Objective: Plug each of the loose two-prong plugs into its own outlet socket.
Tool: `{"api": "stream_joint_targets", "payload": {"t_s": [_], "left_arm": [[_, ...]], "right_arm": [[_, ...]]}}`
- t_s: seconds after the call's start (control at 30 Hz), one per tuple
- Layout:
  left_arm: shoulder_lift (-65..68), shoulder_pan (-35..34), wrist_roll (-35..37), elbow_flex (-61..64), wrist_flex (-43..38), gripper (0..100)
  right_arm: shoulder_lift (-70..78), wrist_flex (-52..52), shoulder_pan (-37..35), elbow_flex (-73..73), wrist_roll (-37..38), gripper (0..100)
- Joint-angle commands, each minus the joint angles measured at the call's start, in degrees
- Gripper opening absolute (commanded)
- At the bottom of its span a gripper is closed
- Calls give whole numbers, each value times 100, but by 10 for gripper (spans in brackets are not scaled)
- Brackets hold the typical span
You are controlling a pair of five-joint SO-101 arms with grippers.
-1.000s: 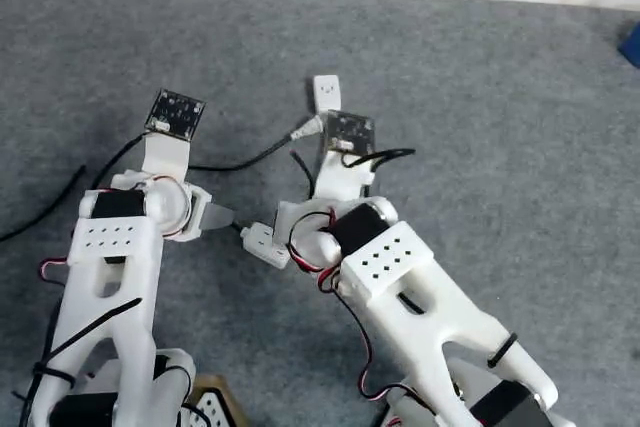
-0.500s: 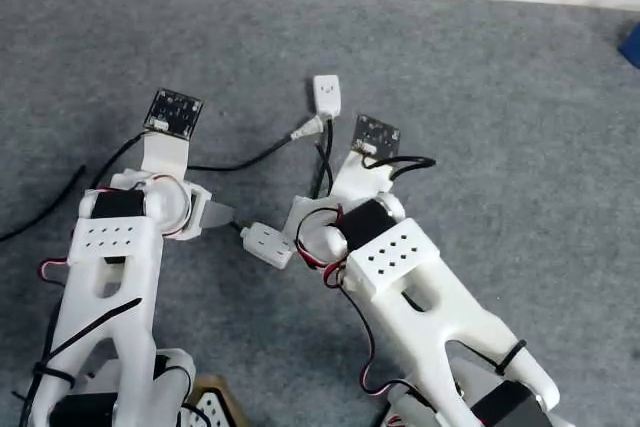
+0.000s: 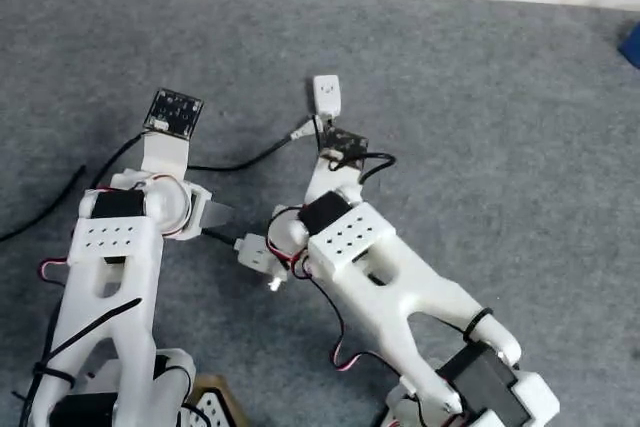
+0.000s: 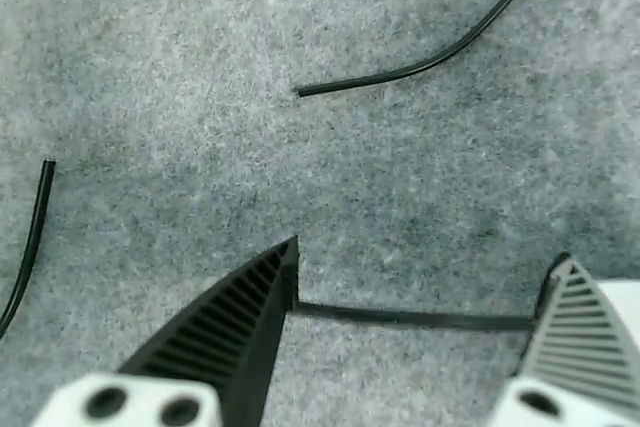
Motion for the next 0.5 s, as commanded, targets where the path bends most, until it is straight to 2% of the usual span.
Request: {"api": "stream_joint_targets", "payload": {"t_s": [0.0, 0.2, 0.47], "left_arm": [[13, -40, 53, -22, -97, 372], [13, -31, 53, -22, -97, 372], [13, -31, 53, -22, -97, 372]], "right_arm": [[-110, 75, 330, -233, -79, 5], [-453, 277, 936, -365, -79, 5], [-1086, 224, 1024, -382, -79, 5]]}}
